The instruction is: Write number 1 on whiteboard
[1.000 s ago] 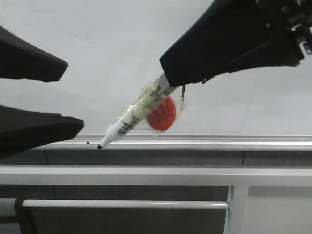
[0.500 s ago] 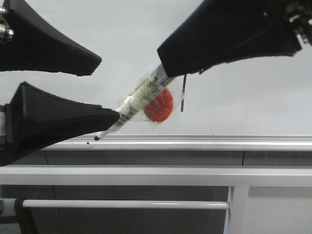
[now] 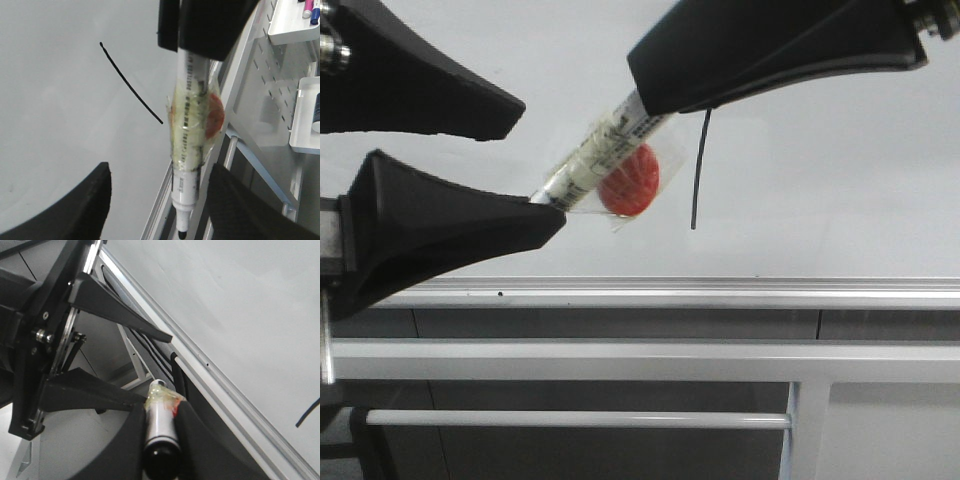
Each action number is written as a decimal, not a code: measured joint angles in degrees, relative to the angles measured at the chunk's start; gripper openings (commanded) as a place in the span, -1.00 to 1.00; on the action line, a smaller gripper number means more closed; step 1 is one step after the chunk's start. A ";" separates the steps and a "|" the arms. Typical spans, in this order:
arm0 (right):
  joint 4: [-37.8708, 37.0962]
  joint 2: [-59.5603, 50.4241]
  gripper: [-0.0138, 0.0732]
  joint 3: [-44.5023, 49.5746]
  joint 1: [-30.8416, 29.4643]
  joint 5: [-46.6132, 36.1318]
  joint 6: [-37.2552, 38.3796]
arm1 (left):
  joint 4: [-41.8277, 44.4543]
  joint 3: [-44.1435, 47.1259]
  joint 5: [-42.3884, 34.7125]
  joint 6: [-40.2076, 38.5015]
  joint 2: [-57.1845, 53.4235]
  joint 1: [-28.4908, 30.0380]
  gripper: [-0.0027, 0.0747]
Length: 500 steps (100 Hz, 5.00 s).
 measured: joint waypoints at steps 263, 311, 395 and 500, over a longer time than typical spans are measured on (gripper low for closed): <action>-2.38 -18.11 -0.83 -0.30 2.25 -7.91 -0.41 | -12.26 9.84 -28.86 -27.16 0.00 -12.83 -0.98; -8.86 -30.58 -0.82 7.85 2.25 -9.13 -0.41 | -30.19 12.17 -47.71 -38.00 9.89 -30.74 -0.98; -8.86 -39.83 -0.83 20.07 -1.75 -19.57 -0.41 | -30.76 2.97 -47.80 -45.42 23.91 -22.85 -0.98; -8.86 -39.83 -0.83 20.07 -1.75 -21.19 -0.41 | -22.50 2.97 -46.95 -51.50 24.01 -11.30 -0.98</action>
